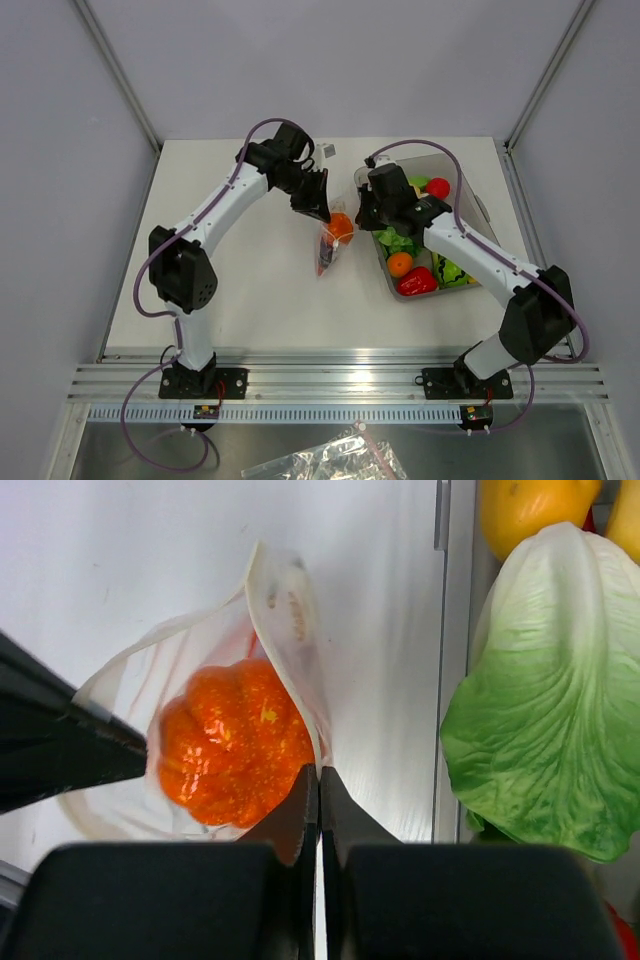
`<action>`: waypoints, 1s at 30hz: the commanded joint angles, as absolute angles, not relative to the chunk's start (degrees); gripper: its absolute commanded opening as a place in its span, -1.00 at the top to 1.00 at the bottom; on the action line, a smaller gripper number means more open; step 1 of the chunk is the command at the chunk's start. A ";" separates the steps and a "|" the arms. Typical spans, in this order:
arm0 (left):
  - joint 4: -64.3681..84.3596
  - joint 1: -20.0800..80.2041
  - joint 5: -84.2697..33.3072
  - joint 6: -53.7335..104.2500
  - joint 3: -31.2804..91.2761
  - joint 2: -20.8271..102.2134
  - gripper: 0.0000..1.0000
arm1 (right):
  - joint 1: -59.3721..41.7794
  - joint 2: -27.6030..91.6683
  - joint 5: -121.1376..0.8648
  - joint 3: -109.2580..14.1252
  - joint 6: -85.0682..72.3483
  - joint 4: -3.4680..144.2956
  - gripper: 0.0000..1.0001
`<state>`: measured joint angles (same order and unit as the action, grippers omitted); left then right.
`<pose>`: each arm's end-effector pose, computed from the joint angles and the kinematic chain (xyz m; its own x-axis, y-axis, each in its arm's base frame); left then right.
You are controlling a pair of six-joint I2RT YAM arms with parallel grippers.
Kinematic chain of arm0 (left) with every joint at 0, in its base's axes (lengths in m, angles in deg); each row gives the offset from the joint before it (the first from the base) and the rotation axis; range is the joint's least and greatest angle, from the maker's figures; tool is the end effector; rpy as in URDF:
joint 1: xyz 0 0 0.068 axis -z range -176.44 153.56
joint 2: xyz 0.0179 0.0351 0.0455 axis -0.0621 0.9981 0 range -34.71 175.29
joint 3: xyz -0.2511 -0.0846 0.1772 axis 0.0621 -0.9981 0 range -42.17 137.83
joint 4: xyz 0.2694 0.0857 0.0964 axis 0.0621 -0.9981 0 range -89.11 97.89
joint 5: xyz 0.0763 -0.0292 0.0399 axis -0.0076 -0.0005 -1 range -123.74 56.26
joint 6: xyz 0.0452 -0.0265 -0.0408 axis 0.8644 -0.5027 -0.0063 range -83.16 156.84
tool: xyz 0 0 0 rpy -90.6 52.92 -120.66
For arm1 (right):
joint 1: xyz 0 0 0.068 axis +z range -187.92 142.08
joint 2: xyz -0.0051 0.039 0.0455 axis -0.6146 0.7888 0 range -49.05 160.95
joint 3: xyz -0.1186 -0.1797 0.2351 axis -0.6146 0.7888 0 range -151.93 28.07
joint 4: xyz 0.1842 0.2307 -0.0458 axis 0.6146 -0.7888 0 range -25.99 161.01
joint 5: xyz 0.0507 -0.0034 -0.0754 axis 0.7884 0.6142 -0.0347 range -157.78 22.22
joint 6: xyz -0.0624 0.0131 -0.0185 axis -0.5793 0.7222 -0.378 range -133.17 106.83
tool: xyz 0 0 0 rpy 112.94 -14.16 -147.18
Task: Place the food in the zip-top bag and seal the zipper
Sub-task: Adjust the zipper food storage bag at the center of the board.
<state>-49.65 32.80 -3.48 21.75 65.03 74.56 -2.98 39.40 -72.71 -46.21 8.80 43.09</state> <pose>0.3968 -0.2525 0.3539 -0.8945 0.2431 -0.3752 0.4262 0.7172 -0.5514 0.3271 0.2230 0.3285 -0.7035 -0.0367 -0.7098 -0.2751 0.9349 0.2243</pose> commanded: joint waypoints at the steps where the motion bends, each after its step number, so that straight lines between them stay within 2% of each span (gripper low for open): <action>1: -48.71 32.65 -4.30 22.52 66.02 75.06 1.00 | -2.68 32.88 -71.21 -44.28 10.11 48.75 1.00; 5: -46.61 32.83 -3.51 21.28 66.38 75.06 1.00 | -2.59 29.53 -70.51 -42.42 10.21 50.88 1.00; 13: -48.01 35.46 -5.70 22.07 66.37 81.21 1.00 | -2.59 33.83 -65.23 -40.23 10.64 49.91 1.00; 23: -49.41 34.33 -5.62 21.37 72.17 74.54 1.00 | -2.50 35.85 -69.10 -43.74 9.68 48.07 1.00; 30: -49.68 30.02 -6.23 21.54 70.86 72.25 1.00 | -1.98 40.42 -63.04 -44.09 13.01 52.81 1.00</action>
<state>-50.96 31.79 -6.19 21.79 69.86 75.35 -2.96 38.94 -65.95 -42.56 11.01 49.36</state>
